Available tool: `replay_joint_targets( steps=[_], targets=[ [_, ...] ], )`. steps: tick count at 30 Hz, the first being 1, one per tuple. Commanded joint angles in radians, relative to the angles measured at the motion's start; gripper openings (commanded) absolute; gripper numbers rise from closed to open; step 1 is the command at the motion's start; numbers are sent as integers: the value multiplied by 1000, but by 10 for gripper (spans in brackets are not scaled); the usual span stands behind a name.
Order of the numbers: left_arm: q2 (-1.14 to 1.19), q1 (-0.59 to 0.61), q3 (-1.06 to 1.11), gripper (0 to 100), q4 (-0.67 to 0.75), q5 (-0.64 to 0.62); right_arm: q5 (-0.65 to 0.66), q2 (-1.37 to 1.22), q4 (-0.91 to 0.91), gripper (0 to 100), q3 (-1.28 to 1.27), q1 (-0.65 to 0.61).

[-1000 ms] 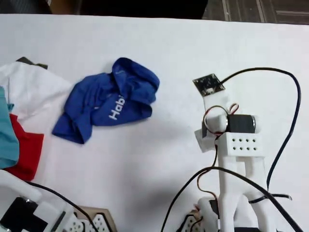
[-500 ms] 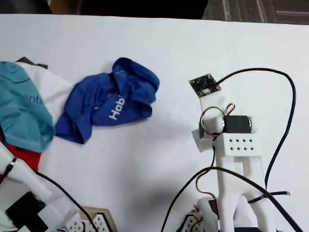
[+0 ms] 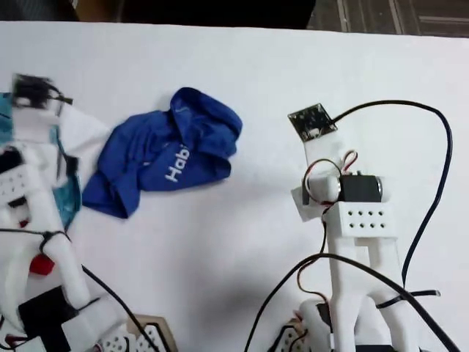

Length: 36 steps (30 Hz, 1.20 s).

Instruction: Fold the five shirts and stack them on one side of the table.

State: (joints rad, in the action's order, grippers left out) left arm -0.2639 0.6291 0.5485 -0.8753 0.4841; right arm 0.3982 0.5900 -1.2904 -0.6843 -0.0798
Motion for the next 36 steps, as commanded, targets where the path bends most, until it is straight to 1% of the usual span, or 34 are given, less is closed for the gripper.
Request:
replay_joint_targets(
  steps=[1, 3, 6, 8, 10, 12, 14, 18, 20, 22, 24, 28, 32, 36],
  targets=[
    [-41, 12, 143, 278, 181, 40, -3, -8, 18, 362, 34, -5],
    [-40, 63, 228, 278, 265, 137, -3, -8, 18, 362, 66, -7],
    [-40, 209, 331, 278, 417, 273, -3, -10, 16, 362, 104, -53],
    [-40, 321, 366, 278, 520, 353, -3, -12, 21, 362, 109, -110],
    [-40, 419, 375, 278, 601, 399, -3, -38, 33, 362, 112, -174],
    [-41, 489, 374, 278, 652, 405, -20, -101, 67, 362, 124, -226],
    [-43, 535, 374, 278, 690, 382, -68, -200, 96, 362, 170, -257],
    [-51, 569, 374, 278, 692, 255, -109, -450, 85, 362, 359, -312],
    [-52, 565, 355, 278, 641, 186, -110, -575, 58, 362, 476, -346],
    [-52, 546, 309, 278, 540, 112, -109, -685, 22, 362, 598, -383],
    [-52, 522, 232, 278, 394, 29, -109, -783, -21, 362, 727, -415],
    [-52, 450, 2, 278, 51, -118, -109, -947, -96, 362, 967, -461],
    [-48, 328, -231, 278, -252, -160, -109, -1109, -111, 362, 1106, -492],
    [-44, 167, -360, 278, -465, -153, -109, -1274, -107, 362, 1206, -499]
  ],
)
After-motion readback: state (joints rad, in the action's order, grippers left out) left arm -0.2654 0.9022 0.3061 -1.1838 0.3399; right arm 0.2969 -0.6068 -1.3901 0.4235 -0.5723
